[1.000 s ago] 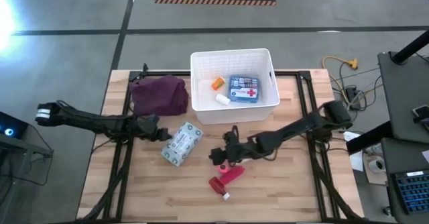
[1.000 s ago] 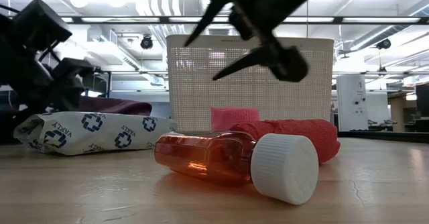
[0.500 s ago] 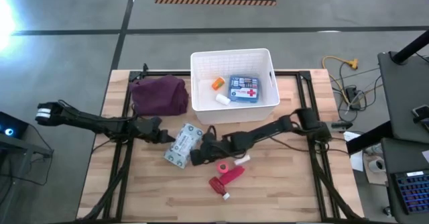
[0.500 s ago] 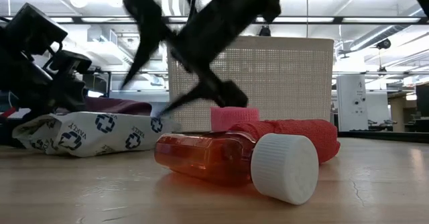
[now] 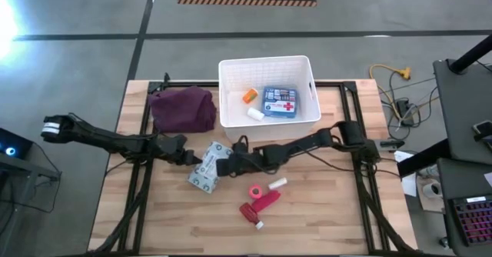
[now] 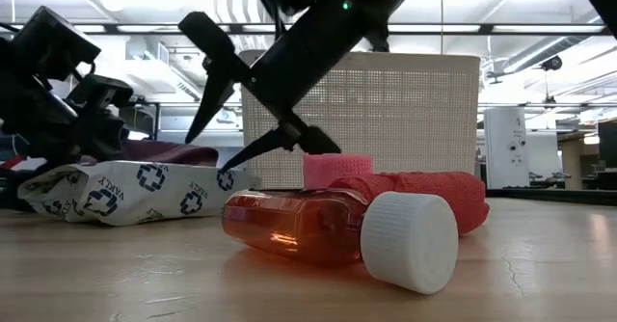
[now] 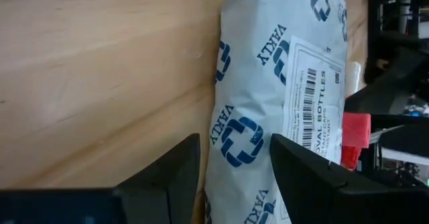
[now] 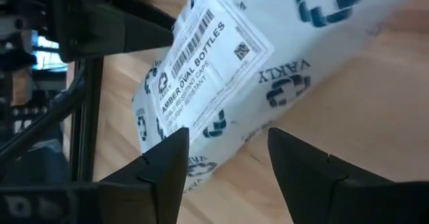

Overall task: Pick & place medical supplies in basket/bin
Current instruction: Put the white mailer bag into the white bin

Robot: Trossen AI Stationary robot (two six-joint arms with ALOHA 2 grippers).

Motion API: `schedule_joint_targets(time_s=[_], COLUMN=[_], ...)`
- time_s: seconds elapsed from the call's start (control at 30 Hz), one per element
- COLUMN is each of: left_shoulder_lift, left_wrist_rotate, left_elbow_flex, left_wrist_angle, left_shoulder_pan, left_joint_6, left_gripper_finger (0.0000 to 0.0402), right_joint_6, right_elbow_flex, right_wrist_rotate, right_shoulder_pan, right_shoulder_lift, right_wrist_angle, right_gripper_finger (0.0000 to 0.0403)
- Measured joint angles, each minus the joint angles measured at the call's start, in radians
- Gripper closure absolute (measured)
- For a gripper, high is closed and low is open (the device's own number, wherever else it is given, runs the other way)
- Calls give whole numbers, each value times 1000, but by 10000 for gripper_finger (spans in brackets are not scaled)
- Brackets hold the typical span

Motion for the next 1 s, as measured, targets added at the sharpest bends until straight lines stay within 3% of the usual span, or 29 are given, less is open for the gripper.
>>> schedule_joint_targets(time_s=[0.23, 0.57, 0.7, 1.0], left_shoulder_lift=[25, 61, 73, 84], left_wrist_rotate=[0, -5, -2, 165], left_elbow_flex=[-1, -1, 4, 121], left_wrist_angle=[76, 277, 362, 380], left_shoulder_pan=[0, 2, 1, 0], left_joint_6=[-5, -30, -80, -85], left_gripper_finger=[236, 236, 236, 237], right_joint_6=[-44, 0, -14, -131], right_elbow_flex=[4, 0, 0, 1], right_wrist_rotate=[21, -109, -115, -106], right_shoulder_pan=[-23, -29, -26, -27], right_shoulder_lift=[-1, 76, 78, 82], right_wrist_angle=[9, 17, -1, -97], right_gripper_finger=[211, 211, 211, 212])
